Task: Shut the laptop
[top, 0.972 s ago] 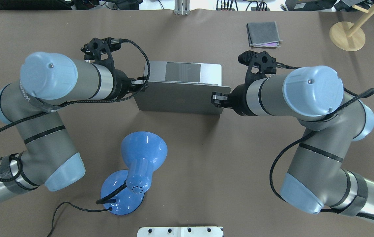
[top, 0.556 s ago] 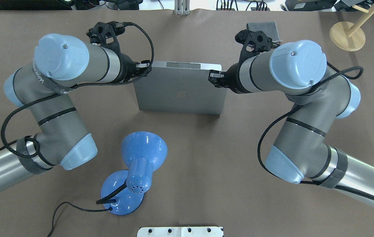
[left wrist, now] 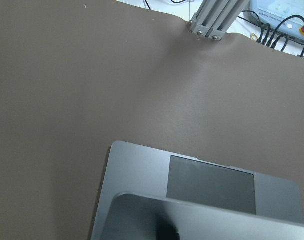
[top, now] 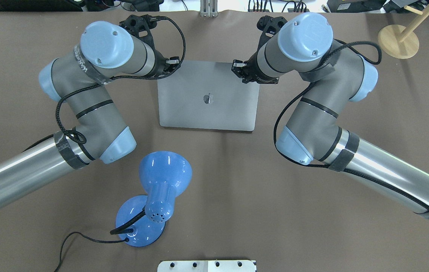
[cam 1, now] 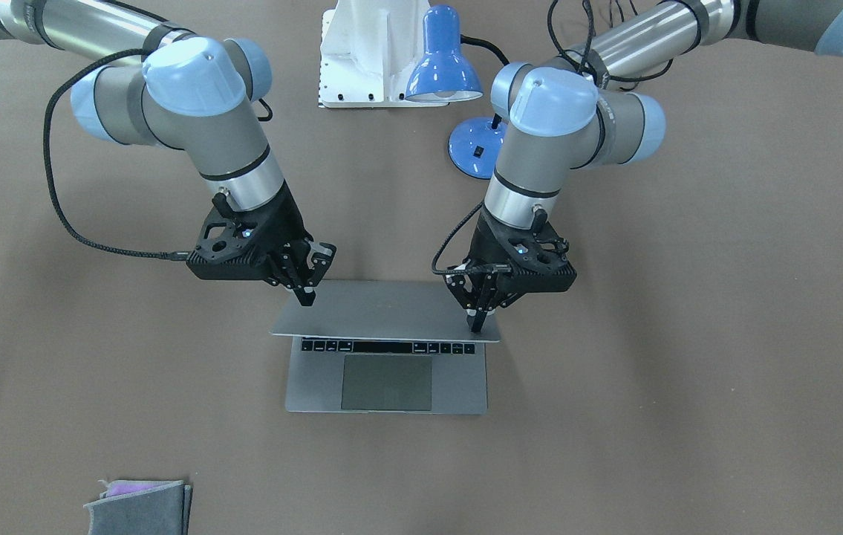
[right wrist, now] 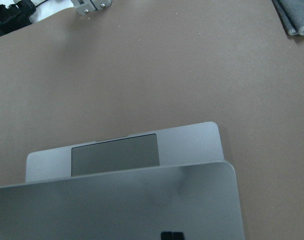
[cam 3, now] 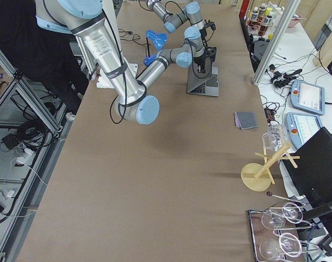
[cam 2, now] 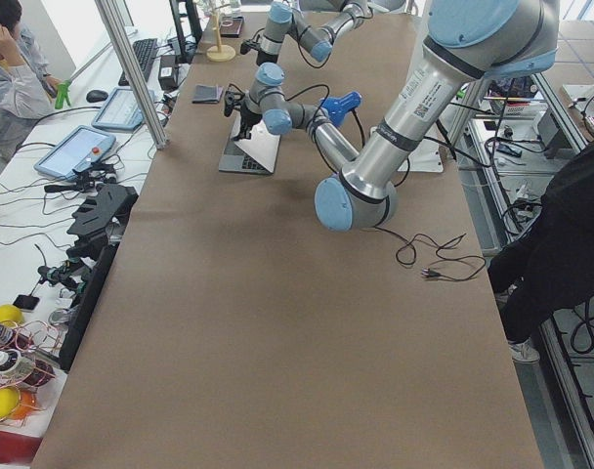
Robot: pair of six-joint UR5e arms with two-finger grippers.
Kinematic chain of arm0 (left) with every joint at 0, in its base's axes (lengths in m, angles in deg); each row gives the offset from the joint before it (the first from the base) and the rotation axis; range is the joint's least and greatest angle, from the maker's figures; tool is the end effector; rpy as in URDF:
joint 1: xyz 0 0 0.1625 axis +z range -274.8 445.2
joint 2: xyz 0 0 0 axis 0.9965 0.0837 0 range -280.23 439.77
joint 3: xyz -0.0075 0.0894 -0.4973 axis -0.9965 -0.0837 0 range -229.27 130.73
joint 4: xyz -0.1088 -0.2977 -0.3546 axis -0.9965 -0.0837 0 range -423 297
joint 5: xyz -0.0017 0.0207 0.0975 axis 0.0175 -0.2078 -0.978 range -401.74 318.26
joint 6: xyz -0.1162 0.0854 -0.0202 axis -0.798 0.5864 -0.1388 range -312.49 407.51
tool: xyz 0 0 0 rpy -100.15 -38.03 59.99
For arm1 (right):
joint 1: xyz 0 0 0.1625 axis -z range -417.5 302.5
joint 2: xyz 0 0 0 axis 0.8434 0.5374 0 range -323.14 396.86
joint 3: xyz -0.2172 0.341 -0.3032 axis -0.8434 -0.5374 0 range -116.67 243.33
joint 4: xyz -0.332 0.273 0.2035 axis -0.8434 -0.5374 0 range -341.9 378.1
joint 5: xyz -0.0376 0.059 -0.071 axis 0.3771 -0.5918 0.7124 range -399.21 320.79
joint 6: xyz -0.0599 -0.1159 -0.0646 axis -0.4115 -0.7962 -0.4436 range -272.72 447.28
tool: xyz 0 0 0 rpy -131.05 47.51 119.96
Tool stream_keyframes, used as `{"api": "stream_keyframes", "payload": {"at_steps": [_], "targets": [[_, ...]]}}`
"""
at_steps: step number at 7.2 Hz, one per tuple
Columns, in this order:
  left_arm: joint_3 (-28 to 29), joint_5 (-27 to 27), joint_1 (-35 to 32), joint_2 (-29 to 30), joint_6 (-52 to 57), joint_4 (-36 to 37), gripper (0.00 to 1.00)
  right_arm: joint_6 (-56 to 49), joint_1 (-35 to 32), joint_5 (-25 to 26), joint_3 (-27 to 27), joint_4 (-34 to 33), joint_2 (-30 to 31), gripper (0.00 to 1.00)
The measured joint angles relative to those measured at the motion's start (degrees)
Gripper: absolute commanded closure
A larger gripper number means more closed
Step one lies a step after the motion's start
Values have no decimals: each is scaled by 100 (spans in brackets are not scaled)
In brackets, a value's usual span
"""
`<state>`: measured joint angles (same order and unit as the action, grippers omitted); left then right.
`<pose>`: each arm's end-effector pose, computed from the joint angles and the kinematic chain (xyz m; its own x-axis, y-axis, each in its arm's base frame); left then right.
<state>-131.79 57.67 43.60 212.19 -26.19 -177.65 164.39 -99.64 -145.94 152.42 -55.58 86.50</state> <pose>0.5925 -0.6724 0.2608 0.5175 -0.0892 -0.8510 0.4212 0.8922 0.1626 -0.5698 -0.6389 0.2535 0.5105 0.1739 0.8421 -0.3613 0.9321 0.0266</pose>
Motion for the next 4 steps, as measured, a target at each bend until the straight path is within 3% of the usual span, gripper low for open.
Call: {"api": "stream_keyframes", "payload": {"at_steps": [2,4], "targets": [[1084,163,-71,349,261,-326,100,-141,-112,-398,-991,60,-403,100],[1753,477,-84,507,352,-663,100,-235,-172,-848,-1714,338,-585,100]]}}
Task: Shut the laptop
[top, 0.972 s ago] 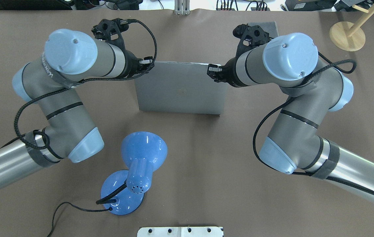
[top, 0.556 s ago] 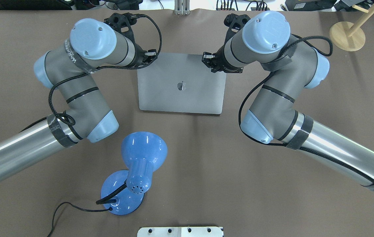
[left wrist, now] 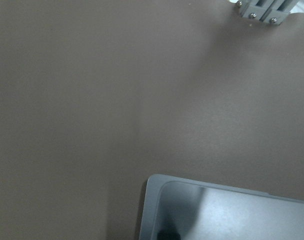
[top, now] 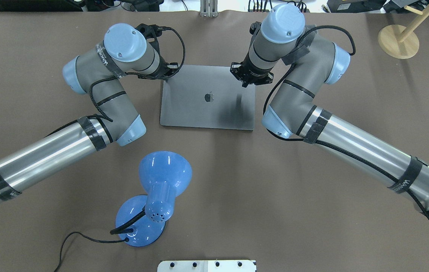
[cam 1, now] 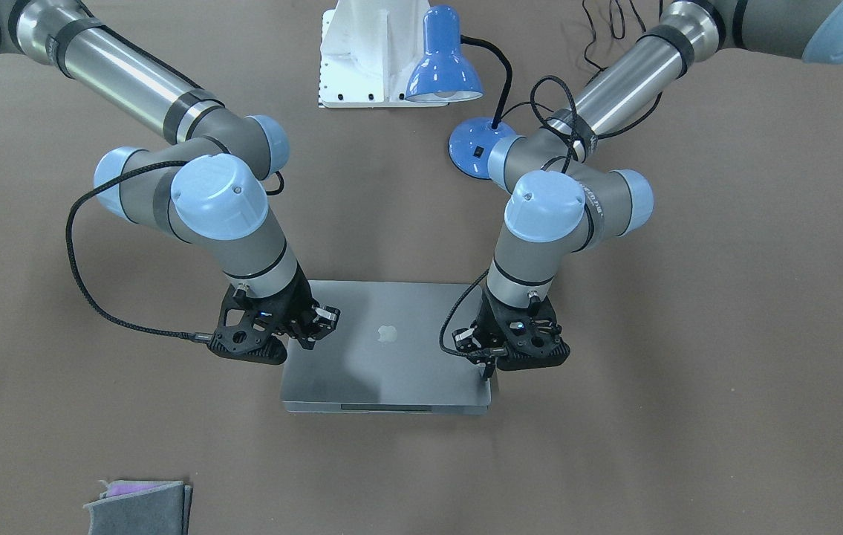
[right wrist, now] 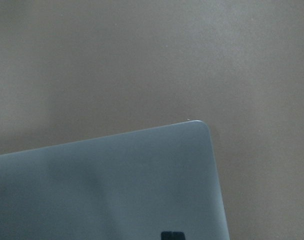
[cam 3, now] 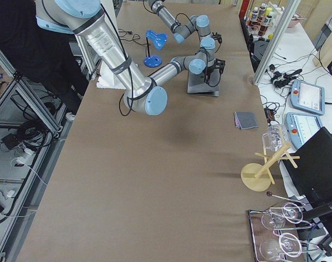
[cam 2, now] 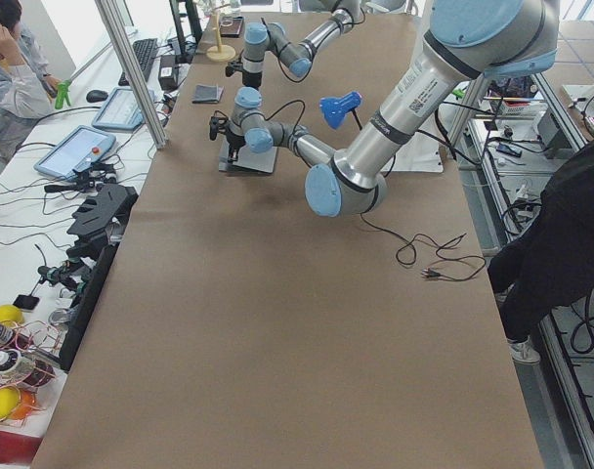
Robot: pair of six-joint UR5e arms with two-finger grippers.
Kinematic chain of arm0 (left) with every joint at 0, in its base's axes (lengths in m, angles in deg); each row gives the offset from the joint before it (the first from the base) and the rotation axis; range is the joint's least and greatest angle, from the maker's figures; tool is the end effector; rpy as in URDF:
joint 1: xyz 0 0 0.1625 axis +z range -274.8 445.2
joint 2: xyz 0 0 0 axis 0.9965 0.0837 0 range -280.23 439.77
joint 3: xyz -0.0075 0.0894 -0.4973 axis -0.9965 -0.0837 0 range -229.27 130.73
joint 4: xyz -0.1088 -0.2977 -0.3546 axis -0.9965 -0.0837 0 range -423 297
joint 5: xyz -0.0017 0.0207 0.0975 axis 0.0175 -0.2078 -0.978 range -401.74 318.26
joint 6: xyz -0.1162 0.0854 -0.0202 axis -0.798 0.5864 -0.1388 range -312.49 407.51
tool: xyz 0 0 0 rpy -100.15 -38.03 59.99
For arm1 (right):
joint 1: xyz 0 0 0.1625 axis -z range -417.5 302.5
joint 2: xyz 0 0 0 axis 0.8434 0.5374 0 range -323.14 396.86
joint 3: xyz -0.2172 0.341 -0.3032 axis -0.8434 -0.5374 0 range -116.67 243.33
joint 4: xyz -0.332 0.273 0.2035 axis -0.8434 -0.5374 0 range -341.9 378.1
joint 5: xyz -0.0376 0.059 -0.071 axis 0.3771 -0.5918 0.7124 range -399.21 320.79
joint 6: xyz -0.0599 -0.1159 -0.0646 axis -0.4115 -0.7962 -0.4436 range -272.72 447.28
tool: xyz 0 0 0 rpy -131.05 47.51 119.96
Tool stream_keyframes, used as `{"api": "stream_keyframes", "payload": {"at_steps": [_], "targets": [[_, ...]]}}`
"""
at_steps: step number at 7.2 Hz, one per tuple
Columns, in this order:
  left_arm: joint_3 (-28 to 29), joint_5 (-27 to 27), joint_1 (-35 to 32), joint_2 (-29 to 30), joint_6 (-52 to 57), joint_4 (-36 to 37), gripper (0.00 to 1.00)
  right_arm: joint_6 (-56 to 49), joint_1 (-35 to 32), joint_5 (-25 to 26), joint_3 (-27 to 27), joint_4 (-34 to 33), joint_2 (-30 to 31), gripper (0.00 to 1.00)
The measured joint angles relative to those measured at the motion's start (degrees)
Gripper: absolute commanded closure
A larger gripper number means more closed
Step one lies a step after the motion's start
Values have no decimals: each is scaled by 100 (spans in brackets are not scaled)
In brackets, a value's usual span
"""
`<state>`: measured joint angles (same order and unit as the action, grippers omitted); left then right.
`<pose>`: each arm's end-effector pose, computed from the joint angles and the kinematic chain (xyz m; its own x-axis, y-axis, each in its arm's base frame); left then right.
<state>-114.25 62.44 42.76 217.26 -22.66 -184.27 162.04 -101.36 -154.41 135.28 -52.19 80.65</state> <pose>0.6479 -0.7247 0.3326 0.5830 -0.0875 -0.8077 0.3303 0.9338 0.1373 -0.6225 -0.6972 0.3112 0.5716 0.2195 0.7906 -0.2581 0.9627 -0.0806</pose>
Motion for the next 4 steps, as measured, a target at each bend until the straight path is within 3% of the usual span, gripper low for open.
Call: {"api": "stream_keyframes", "payload": {"at_steps": [2,4], "targets": [[3,651,-314,30,27,-101,100,-10,-291,-551,-63,83,-34,100],[-665,1790,-1023,-330,121,14,100,-38,-900,-1257,511,-27,256,100]]}}
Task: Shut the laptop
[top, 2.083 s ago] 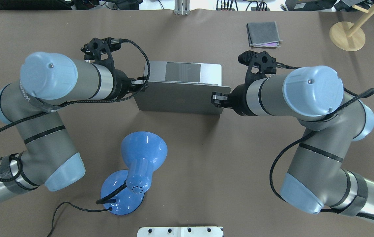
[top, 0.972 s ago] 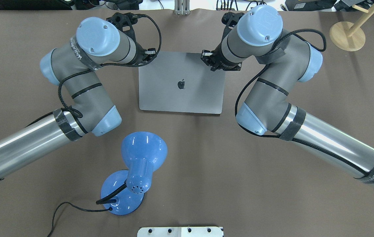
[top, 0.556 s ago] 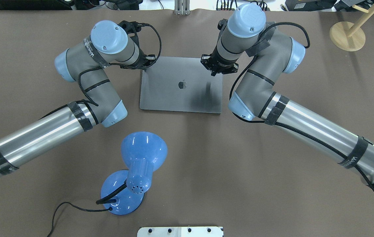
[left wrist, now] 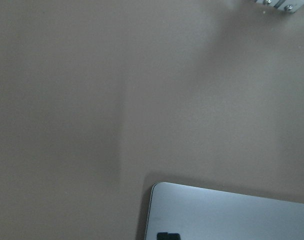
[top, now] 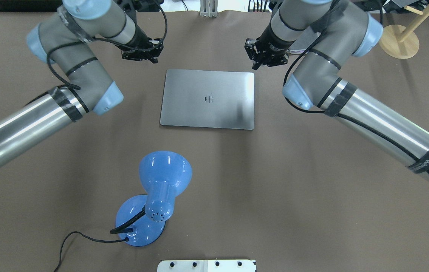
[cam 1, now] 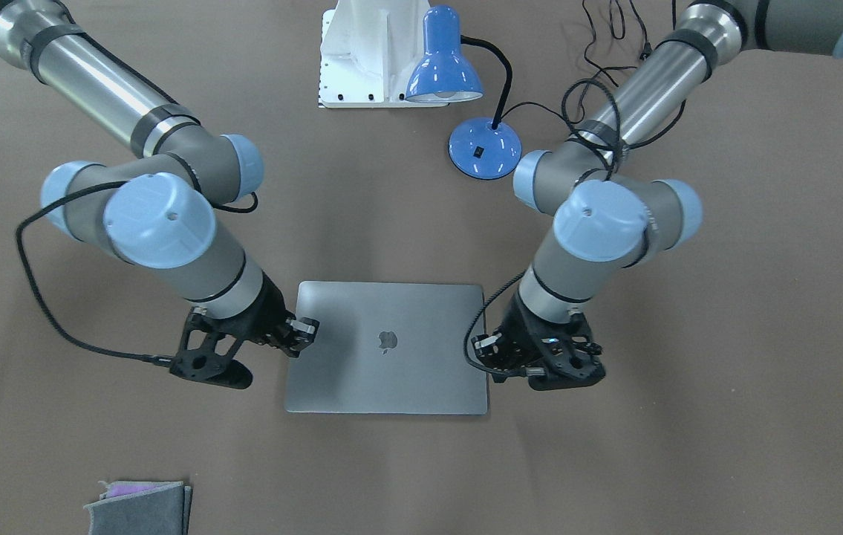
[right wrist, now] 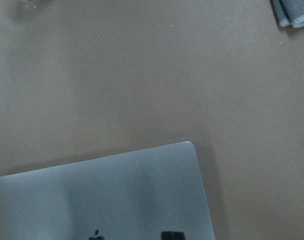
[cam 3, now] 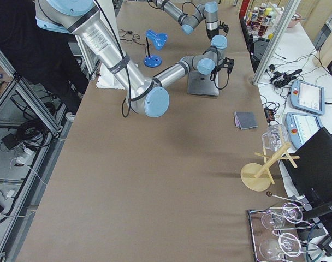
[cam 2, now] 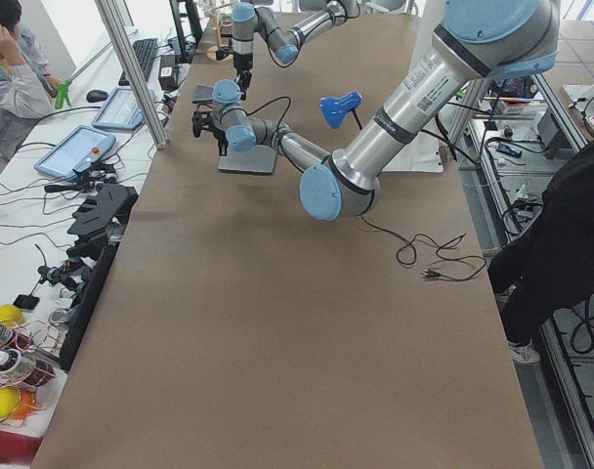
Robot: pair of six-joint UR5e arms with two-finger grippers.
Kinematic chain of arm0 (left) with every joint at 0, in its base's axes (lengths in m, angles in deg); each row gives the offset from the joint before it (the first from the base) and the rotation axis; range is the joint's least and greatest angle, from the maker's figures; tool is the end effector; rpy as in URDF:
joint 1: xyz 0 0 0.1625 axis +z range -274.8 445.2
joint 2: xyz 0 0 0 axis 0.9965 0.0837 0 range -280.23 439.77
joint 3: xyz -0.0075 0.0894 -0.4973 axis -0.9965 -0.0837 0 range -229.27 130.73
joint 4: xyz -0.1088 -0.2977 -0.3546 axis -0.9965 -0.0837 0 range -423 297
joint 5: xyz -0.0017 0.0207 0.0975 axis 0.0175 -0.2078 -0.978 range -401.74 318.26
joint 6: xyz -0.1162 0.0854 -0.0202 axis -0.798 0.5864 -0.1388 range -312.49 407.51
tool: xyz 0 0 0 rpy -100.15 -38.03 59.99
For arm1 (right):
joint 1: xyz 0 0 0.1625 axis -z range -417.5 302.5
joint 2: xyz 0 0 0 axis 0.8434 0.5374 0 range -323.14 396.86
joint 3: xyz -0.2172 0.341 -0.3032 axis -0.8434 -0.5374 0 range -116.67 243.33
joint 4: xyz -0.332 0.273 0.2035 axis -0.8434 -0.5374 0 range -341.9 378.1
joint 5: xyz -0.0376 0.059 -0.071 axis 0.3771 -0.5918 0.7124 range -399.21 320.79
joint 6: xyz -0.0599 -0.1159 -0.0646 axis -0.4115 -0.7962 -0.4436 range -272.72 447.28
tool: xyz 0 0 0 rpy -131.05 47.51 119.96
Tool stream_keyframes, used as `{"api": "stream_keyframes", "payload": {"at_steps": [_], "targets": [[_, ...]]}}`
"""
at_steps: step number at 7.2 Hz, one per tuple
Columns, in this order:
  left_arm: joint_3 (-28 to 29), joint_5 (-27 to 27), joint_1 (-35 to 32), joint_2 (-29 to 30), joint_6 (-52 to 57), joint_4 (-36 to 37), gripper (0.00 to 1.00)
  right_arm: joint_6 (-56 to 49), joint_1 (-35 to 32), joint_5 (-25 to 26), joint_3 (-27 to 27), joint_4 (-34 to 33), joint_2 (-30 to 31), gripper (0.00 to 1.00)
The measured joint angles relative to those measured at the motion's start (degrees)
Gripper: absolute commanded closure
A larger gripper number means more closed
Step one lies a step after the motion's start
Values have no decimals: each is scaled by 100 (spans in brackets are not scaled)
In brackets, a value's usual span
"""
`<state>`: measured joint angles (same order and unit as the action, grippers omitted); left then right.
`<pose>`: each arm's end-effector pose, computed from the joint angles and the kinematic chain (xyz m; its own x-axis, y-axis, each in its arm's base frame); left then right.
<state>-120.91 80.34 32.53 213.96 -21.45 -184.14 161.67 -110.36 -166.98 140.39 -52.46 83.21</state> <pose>0.5140 -0.7662 0.3096 0.4534 -0.0929 -0.8865 0.2582 0.9656 0.0309 -0.5044 -0.7390 0.2922 0.4657 0.2627 0.8450 -0.2294 0.9581 -0.1714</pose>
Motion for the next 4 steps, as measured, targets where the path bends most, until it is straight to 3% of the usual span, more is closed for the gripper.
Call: {"api": "stream_keyframes", "payload": {"at_steps": [2,4], "targets": [[-1044,967,-972,-913,772,321,100,-439,-683,-355,1318,-586,939,100],[-2365,1388,-1970,-2188,2758,1455,100,-2392,-1408,-455,2899,-2068,2155,100]]}}
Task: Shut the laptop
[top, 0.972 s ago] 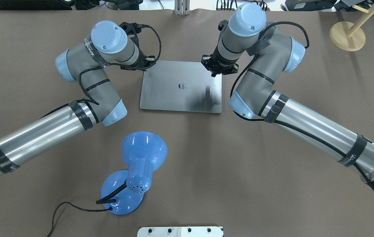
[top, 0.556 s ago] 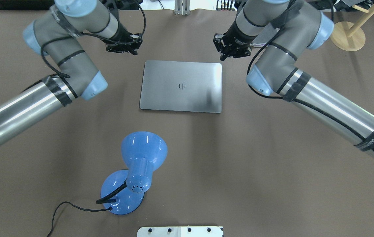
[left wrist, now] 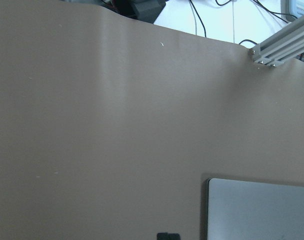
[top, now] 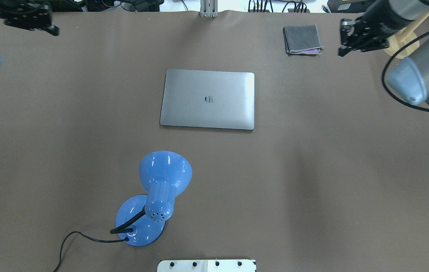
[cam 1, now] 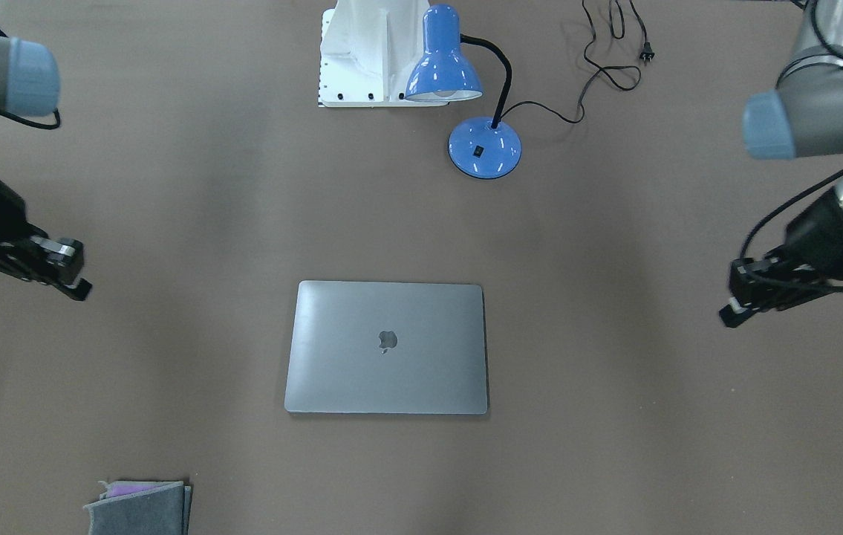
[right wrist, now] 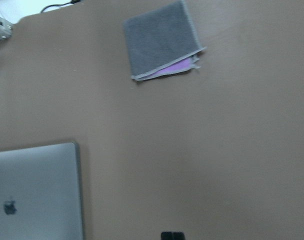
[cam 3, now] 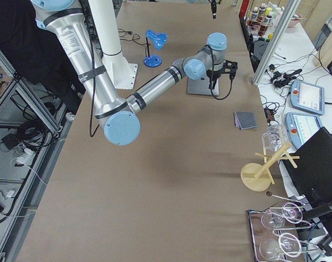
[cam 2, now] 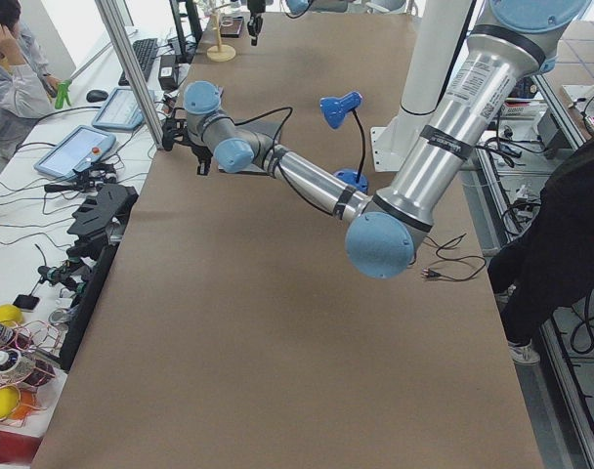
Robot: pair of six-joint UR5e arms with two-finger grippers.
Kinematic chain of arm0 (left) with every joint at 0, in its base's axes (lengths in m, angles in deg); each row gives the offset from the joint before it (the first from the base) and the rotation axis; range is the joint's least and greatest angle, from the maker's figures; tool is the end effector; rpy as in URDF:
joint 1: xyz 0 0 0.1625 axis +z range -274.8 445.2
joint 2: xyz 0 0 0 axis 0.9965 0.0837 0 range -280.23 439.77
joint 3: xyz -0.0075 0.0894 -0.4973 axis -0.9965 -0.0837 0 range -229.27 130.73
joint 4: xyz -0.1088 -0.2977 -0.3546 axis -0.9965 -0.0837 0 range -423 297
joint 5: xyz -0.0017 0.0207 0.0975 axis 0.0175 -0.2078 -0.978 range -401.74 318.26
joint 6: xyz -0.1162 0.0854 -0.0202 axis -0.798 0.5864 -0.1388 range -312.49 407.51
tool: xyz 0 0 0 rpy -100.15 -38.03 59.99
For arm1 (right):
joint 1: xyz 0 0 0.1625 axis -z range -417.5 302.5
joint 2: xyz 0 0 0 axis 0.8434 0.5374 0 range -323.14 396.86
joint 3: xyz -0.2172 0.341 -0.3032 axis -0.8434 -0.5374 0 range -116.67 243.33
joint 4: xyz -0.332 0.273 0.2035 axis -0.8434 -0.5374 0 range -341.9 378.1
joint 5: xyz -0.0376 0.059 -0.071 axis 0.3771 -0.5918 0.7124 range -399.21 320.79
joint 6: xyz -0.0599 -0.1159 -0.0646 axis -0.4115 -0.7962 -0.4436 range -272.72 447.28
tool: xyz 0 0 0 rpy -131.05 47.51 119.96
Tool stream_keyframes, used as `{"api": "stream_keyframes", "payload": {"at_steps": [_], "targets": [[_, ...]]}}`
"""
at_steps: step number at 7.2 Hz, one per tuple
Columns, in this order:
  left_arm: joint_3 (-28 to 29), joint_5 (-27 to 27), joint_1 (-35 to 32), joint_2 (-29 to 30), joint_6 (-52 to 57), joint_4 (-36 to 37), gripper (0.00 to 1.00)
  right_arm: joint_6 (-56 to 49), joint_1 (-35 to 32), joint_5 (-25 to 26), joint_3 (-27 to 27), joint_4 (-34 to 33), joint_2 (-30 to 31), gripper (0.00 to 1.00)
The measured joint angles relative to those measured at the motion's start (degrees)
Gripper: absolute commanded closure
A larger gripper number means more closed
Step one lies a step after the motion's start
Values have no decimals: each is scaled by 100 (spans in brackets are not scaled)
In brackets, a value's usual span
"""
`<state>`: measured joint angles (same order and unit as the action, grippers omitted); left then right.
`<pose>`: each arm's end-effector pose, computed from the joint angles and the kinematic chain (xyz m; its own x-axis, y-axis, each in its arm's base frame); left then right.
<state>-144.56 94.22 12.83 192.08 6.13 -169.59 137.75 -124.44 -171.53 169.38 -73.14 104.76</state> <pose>0.1964 -0.7124 0.4215 0.5268 0.0646 -0.8476 0.1748 0.9676 0.1824 -0.2392 -0.6520 0.3749 0.5737 0.1463 0.8059 -0.2033 0.9786 -0.0329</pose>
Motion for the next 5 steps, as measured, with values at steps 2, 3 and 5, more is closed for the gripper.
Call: {"api": "stream_keyframes", "payload": {"at_steps": [2,3,5], "targets": [[-1005,83,-1033,-1449,2522,1132,2,-2540,-874,-12,877,-1321,1065,100],[-1096,73,-1510,-2053,3715,1400,2,-3789,-1352,11,989,-1564,1629,1],[-983,42,-2113,-2750,5003,1692,2,-5094,-1927,73,932,-1657,2431,0]]}}
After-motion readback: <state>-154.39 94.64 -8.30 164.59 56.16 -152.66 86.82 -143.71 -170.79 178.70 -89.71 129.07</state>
